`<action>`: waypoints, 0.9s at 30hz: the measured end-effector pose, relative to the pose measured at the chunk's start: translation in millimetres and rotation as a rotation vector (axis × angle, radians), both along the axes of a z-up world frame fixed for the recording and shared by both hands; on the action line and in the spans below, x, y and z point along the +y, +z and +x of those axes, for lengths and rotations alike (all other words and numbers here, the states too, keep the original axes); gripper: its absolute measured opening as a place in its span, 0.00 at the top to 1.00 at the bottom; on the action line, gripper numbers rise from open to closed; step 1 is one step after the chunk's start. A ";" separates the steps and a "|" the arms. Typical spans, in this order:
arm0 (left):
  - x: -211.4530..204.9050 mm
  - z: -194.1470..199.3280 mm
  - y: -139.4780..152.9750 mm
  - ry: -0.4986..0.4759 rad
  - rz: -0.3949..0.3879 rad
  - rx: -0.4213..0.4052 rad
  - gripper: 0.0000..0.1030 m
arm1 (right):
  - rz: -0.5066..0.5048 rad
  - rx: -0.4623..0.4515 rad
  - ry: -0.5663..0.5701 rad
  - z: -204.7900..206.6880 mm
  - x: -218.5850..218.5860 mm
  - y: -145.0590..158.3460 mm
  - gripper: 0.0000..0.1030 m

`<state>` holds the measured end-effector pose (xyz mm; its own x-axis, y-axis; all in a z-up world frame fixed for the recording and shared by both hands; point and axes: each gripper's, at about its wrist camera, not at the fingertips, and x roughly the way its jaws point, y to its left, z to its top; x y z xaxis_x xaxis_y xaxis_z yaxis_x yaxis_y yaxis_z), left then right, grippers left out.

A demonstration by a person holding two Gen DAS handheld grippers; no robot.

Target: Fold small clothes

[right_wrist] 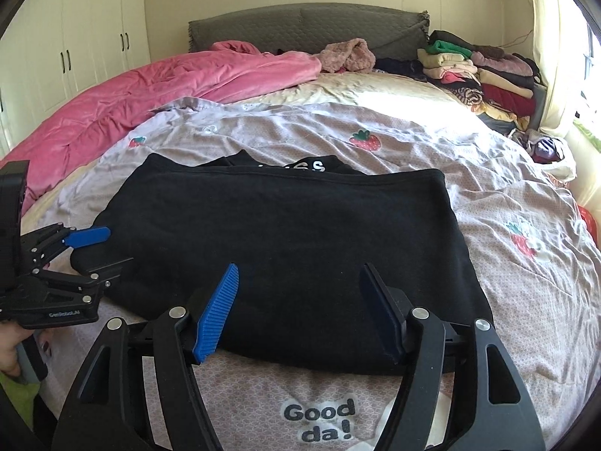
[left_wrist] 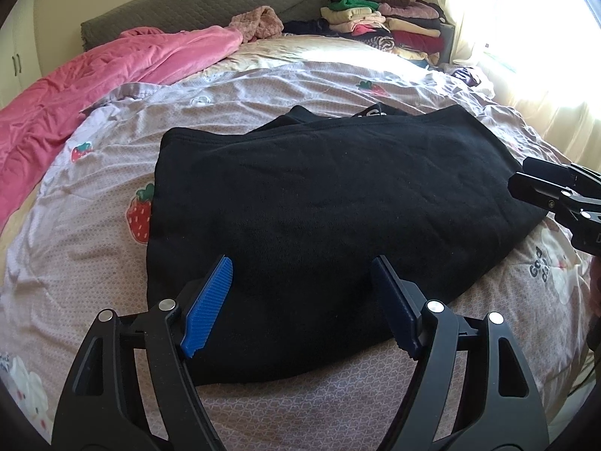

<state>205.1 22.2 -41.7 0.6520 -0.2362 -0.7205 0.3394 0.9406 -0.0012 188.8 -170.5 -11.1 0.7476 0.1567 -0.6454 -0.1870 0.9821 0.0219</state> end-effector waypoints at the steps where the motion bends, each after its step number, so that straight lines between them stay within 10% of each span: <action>1: 0.6 0.4 -0.3 0.000 -0.002 0.001 0.33 | -0.004 -0.002 0.003 -0.1 1.5 0.6 0.36; 18: 2.8 -0.6 -0.2 -0.002 -0.022 0.012 0.33 | -0.117 0.113 -0.103 26.4 -13.7 -23.1 0.33; 21: 3.4 -1.8 -0.3 -0.003 -0.027 0.014 0.33 | -0.111 0.152 -0.161 32.8 -33.6 -35.1 0.15; 27: 3.3 -2.3 -0.6 -0.004 -0.030 0.015 0.33 | -0.056 0.182 -0.178 33.9 -45.6 -43.8 0.12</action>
<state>202.9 25.4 -42.3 0.6398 -0.2603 -0.7231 0.3431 0.9387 -0.0344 222.7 -216.0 -54.9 0.6311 -0.0069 -0.7757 -0.0088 0.9998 -0.0161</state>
